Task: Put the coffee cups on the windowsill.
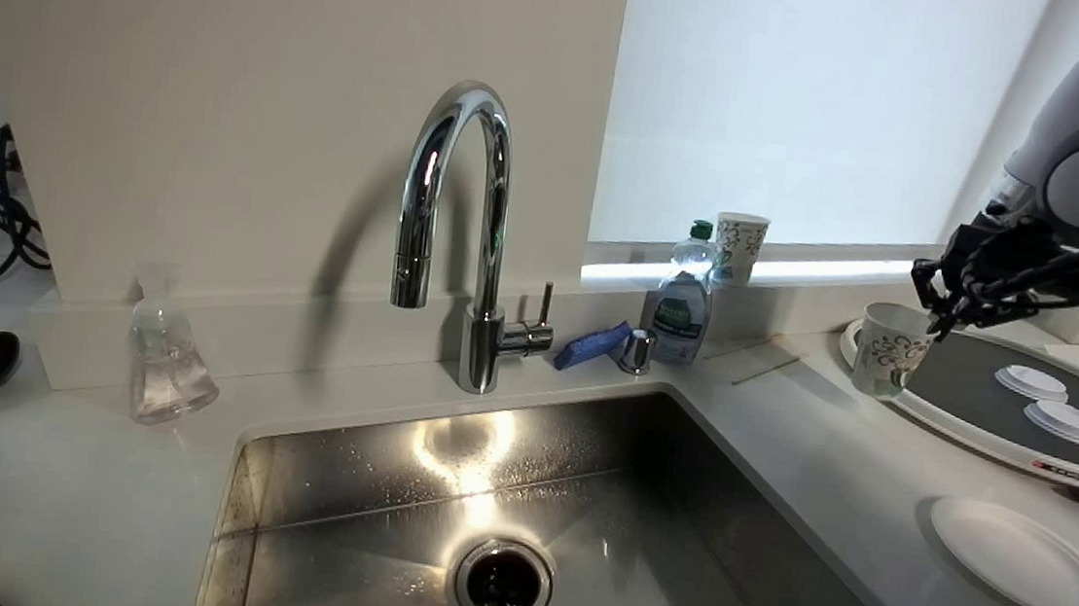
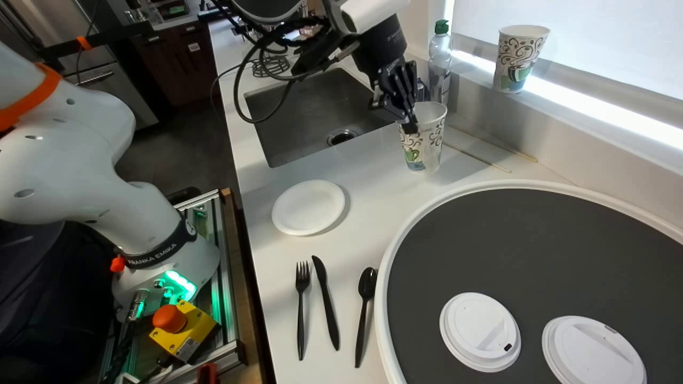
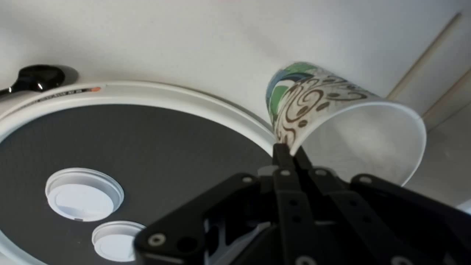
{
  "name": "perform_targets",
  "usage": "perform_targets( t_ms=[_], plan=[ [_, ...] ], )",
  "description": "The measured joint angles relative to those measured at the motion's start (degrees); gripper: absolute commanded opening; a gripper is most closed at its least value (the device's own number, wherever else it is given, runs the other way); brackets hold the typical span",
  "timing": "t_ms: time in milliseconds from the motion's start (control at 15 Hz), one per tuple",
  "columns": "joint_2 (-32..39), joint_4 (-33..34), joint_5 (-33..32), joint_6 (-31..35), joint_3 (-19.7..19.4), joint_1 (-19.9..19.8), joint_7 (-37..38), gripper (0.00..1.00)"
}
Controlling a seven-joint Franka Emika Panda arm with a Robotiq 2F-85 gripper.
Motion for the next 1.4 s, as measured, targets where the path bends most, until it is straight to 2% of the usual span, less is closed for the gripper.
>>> perform_targets(
  t_ms=[467, 933, 1400],
  plan=[
    [6.66, 10.62, 0.74, -0.01, -1.16, 0.02, -3.64, 0.01],
    [17.59, 23.99, 7.33, -0.08, -3.38, 1.97, -9.41, 0.01],
    [24.87, 35.29, 11.74, -1.74, -5.3, 3.38, -13.41, 0.01]
  ],
)
